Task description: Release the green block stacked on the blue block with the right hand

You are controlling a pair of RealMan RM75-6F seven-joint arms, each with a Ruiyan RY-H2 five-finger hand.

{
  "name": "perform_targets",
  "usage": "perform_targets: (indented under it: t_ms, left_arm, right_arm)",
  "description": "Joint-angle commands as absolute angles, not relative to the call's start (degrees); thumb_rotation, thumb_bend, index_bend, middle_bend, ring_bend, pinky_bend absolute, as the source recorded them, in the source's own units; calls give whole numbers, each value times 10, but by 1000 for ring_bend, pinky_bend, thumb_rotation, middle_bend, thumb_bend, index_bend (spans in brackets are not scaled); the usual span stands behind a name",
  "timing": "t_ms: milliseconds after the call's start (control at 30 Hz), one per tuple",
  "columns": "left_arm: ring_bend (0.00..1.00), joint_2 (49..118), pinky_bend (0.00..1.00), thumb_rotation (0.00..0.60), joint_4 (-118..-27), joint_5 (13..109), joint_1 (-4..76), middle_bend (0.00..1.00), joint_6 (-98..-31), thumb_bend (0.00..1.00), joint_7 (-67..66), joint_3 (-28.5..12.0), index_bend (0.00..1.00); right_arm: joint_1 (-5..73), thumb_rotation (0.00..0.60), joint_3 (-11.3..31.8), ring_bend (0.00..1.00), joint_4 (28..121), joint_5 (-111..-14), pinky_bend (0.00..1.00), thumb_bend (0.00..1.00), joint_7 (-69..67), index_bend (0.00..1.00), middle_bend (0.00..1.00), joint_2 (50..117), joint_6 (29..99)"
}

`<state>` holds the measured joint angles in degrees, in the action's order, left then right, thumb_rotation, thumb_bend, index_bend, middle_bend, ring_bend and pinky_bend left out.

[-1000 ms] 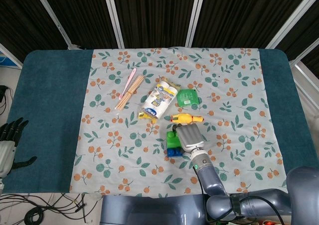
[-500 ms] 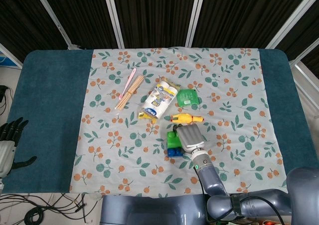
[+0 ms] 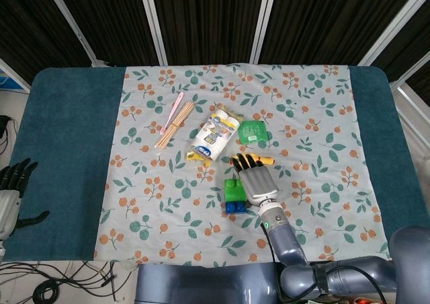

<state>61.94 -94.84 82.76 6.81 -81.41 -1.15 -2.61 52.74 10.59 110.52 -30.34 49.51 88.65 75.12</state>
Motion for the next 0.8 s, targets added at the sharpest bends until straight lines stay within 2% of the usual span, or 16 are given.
perform_targets:
  t_ms: [33,200,433,600,800]
  left_arm:
    - [0,620,0,600,-948,827,68,0,-815,25,-13,-26,0]
    - [0,620,0,600,-948,828,68,0,-815,25,-18,-26,0]
    - [0,622,0,600,-946,834,67,0,-821,25,-19,-25,0]
    - [0,626,0,600,-945,835,66,0,-822,25,-32,-23,0]
    - [0,631,0,600,-941,835,64,0,-830,25,-46,-24,0]
  right_arm:
    - [518,600,106,0,1124,-322,199,78,484,0,0,873,763]
    - [488,600,82,0,1169,-379,198,78,470,0,0,819,787]
    - [388,600,-9,0,1201,-535,195,64,387,0,0,709,840]
    - [290,600,-95,0,1160,-671,168,55,287,0,0,648,887]
    - [203,600,-137,0,1076,-767,160,54,207,0,0,631,943]
